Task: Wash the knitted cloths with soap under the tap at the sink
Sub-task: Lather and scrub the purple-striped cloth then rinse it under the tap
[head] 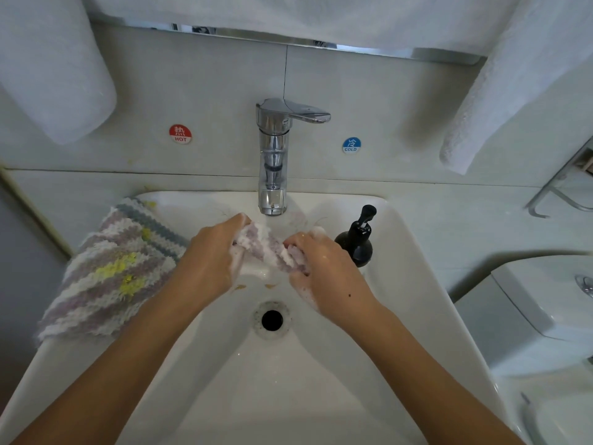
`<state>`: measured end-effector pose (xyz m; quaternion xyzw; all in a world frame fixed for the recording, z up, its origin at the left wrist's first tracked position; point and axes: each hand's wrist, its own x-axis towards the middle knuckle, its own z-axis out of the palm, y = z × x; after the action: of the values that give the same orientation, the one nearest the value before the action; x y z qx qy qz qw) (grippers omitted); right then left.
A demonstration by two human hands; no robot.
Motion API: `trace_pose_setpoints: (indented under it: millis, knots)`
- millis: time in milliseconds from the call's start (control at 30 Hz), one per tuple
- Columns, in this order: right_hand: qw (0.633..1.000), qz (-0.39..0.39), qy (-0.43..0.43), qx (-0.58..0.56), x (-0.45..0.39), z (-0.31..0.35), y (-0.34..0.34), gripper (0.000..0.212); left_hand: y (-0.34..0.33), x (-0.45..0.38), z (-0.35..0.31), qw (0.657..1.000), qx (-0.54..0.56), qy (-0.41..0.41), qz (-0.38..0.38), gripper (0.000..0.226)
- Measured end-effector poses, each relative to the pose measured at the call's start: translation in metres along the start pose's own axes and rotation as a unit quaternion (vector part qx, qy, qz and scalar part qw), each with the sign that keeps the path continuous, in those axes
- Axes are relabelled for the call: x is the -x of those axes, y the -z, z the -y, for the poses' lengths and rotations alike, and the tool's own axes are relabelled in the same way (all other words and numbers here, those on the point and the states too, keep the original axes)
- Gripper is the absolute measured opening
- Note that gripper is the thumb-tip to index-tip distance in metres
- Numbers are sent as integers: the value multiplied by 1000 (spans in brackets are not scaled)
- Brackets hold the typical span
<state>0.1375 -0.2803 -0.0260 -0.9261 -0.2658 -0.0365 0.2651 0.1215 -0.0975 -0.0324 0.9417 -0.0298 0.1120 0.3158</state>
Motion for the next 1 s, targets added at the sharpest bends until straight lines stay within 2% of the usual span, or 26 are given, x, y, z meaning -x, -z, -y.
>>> trace_pose_setpoints:
  millis: [133, 233, 267, 333, 400, 467, 533, 567, 633, 700, 833, 933, 1000]
  knots:
    - [998, 11, 21, 58, 1, -3, 2, 23, 3, 0, -11, 996, 51, 35, 60, 14]
    - [995, 32, 36, 90, 1, -6, 3, 27, 6, 3, -14, 994, 75, -24, 69, 16]
    - [994, 38, 40, 90, 1, -8, 3, 29, 8, 5, -13, 994, 78, -25, 76, 20]
    - [996, 40, 36, 73, 0, -12, 2, 32, 11, 6, -10, 992, 67, -16, 102, 46]
    - [999, 24, 22, 29, -3, -15, 2, 31, 13, 4, -7, 988, 79, -7, 132, 57]
    - [1000, 2, 7, -11, -4, -16, 3, 33, 14, 0, -7, 983, 110, -7, 149, 50]
    - [999, -10, 5, -42, -3, -15, 3, 31, 15, -1, -11, 976, 152, 3, 154, 14]
    - [998, -14, 7, -57, -2, -14, 3, 27, 16, -1, -14, 971, 176, 12, 159, 15]
    - [997, -14, -5, -77, -2, -12, 4, 18, 13, 0, -14, 961, 216, 23, 173, 35]
    - [997, 0, -21, -75, -2, -9, 4, 15, 12, 0, -13, 957, 235, 44, 166, 43]
    - [998, -19, -11, -66, -1, -5, 2, 27, 12, 0, -5, 971, 204, 20, 125, 21]
    - [997, -44, -8, -64, -2, -10, -3, 13, 13, 0, -5, 973, 208, 36, 98, 28]
    - [996, -30, -24, -85, -3, -12, -3, 5, 11, -2, -2, 984, 153, 48, 75, 33]
